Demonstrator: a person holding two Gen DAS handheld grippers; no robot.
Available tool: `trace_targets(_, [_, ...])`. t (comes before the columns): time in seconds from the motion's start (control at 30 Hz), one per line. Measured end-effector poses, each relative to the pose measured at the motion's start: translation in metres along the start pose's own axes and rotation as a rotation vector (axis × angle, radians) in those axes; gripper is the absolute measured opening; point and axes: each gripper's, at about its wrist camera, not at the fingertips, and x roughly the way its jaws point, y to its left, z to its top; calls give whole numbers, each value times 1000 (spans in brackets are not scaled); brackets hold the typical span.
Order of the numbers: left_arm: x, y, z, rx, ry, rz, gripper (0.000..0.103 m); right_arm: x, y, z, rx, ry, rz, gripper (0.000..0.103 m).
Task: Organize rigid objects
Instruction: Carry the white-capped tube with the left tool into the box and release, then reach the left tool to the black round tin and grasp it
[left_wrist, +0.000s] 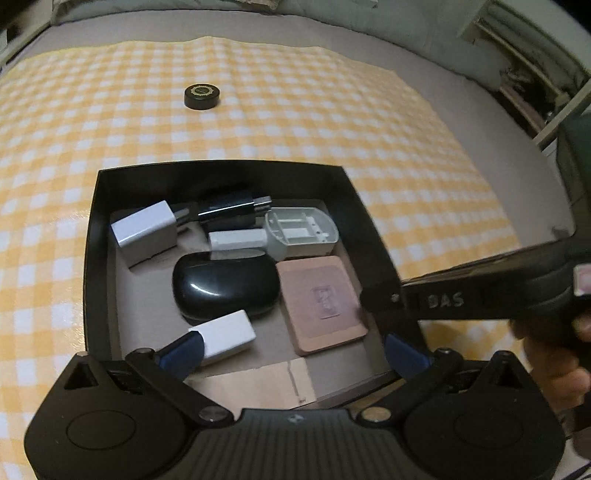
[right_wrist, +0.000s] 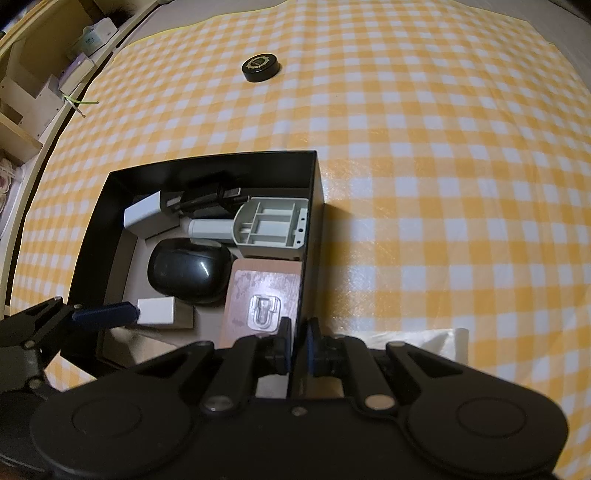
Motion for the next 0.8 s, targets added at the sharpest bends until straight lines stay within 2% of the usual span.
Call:
trace_targets(0.1, [-3,3,1,-27,2,-28,103,0,0,0,3,0,1,9])
trace_targets(0.43, [-17,7,6,-63,-23,-16,103,0,0,0,0,0,1,9])
trace_targets(0.63, [-34,6,15,-32,-90,-8,103,0,-1,0,10,0,4,9])
trace_targets(0.8, [-55,11,27,-32,-192,30,103,0,-1,-1,12,0,6,9])
